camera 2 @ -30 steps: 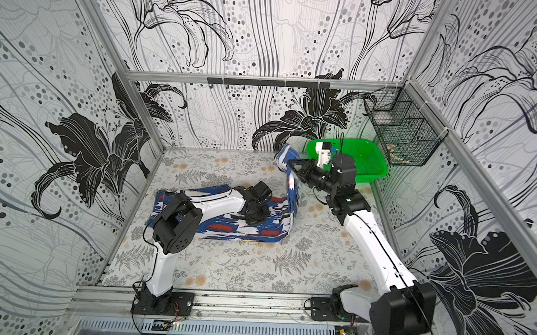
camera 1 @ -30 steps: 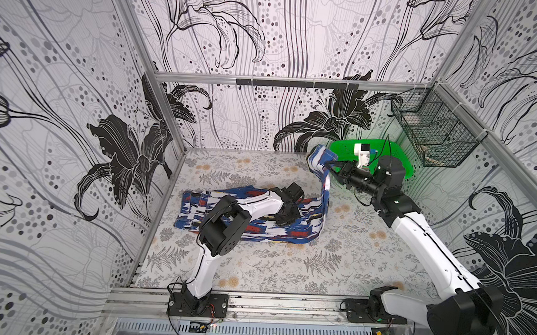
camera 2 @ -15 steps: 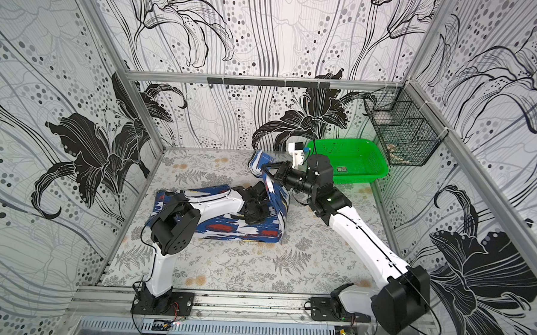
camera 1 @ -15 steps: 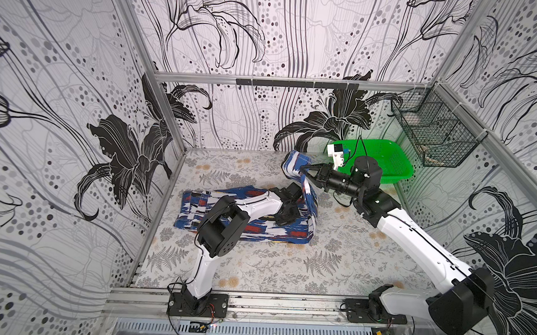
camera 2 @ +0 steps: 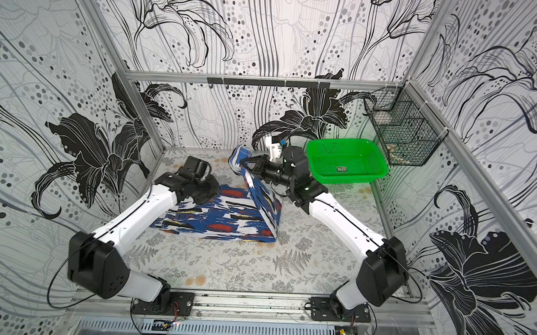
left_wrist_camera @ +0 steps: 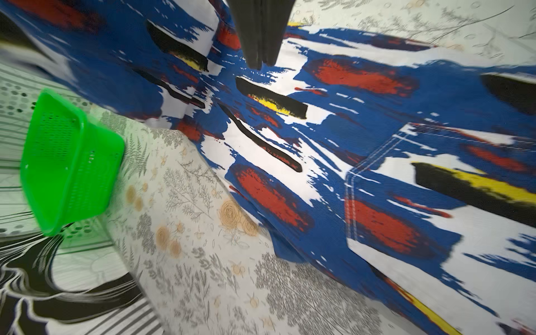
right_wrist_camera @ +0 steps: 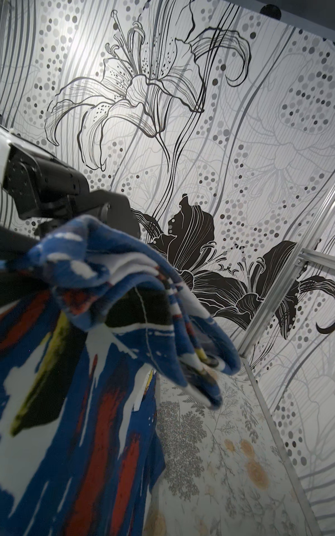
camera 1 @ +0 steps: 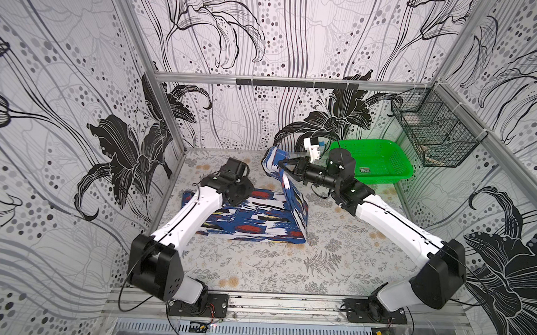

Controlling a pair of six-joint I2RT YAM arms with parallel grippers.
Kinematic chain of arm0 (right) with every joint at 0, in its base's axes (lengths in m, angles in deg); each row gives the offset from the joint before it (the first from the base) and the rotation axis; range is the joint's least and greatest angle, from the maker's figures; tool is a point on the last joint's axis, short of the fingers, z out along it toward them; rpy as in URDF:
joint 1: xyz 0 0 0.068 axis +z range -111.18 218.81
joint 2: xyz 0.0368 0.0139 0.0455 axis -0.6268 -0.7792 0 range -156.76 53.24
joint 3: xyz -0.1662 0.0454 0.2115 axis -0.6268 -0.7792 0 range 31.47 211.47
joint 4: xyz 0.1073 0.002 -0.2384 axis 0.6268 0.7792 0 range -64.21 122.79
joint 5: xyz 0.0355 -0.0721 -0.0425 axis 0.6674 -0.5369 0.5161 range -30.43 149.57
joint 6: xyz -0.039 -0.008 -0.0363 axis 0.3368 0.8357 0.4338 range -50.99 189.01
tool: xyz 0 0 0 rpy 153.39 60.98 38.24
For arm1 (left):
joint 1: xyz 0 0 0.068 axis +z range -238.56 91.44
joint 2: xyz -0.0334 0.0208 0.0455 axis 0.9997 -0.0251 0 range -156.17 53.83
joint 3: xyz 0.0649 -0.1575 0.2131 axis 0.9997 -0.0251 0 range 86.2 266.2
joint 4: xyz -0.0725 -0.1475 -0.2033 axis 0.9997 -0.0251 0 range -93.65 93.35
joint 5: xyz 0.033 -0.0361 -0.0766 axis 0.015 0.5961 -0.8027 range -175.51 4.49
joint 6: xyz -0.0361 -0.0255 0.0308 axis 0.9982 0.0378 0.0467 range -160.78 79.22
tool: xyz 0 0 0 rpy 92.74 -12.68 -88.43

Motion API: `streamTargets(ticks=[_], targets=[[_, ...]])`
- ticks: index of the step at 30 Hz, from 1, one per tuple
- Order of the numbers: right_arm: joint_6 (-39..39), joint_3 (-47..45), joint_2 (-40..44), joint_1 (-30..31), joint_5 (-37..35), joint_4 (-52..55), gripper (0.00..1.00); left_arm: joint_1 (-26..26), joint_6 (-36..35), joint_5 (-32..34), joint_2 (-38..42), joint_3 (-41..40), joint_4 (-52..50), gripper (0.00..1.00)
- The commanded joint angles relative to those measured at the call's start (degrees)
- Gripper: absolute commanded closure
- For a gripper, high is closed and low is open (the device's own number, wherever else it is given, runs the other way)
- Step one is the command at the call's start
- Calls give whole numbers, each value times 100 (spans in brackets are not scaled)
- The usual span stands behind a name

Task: Roll up the long pants
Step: Fold the long pant at the center of the board.

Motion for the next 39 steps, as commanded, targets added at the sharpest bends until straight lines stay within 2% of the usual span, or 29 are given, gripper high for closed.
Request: streamTargets(ticks=[1,7,25,39], targets=[[-43,363,-294,263,-139,-473,100,361,-376,-46,415,-105,-473,100],[-59,898,-1143,717,-253,-642,100,665,-505,-214,844,-284,-666,100],[100,1777,-2942,1358,-447,-1040,100,679,-563,-368,1955,-716,-1068,100],[22,3461,-4389,1650,-357,-800,100,678,-664,-337,2245,-809,-1307,100]])
